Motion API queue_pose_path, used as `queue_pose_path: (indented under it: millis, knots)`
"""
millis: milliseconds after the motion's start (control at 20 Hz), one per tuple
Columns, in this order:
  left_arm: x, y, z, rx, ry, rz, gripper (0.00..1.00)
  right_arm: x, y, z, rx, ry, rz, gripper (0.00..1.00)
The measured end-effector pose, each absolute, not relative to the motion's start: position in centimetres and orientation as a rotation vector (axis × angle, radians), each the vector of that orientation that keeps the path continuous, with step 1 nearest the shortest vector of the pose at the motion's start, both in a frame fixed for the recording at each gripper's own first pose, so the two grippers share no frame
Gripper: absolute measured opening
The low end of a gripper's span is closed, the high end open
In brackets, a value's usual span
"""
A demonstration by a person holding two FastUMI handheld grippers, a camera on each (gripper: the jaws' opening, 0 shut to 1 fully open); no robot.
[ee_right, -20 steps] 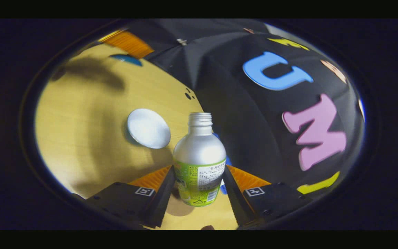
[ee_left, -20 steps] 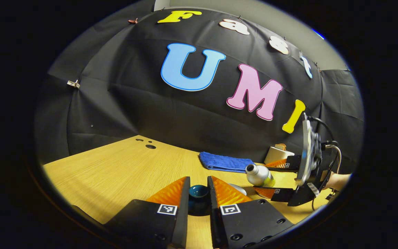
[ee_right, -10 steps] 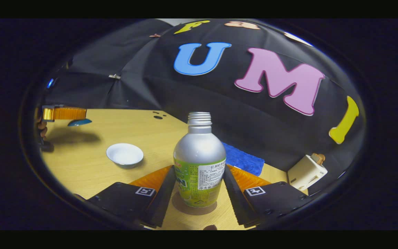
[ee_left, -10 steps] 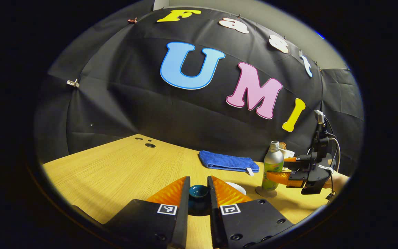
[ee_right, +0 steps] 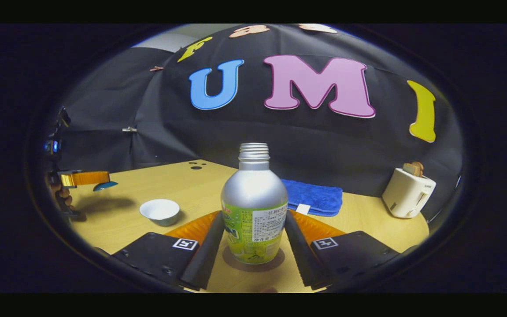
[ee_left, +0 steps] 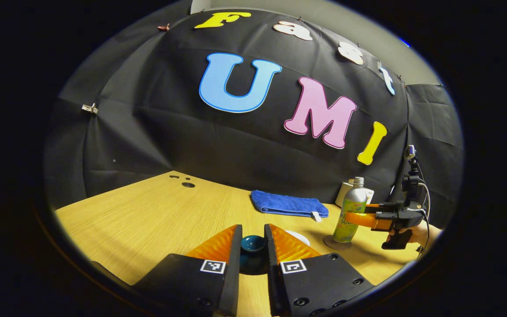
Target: Open the teacup lid with one hand, grasp the water bottle and pour water into the teacup with the other hand; after pouring, place the water bottle on the coaster and then close the teacup lid.
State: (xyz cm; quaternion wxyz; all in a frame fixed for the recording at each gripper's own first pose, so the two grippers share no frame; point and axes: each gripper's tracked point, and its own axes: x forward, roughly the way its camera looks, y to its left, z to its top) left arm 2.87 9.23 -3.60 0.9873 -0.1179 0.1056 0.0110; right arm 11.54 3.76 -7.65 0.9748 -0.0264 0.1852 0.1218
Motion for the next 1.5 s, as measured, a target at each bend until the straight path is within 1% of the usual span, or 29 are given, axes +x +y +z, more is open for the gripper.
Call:
queue_pose_path:
  millis: [600,1050,1250,1500]
  knots:
    - [3.1,8.9,-4.2,-0.238,0.224,0.018,0.31,11.1,3.1,-8.7,0.009,0.380,0.220,0.79]
    - [3.4,5.8,-3.8,-0.234,0.216,-0.024,0.31,9.7,2.6,-9.4,0.018,0.412,0.214,0.88]
    - [4.6,3.8,-2.6,-0.198,0.181,-0.058,0.31,7.8,2.0,-8.9,0.000,0.424,0.216,0.89]
    - [8.2,2.3,-2.0,-0.117,0.164,-0.082,0.31,4.0,0.6,-7.9,-0.006,0.420,0.203,0.89]
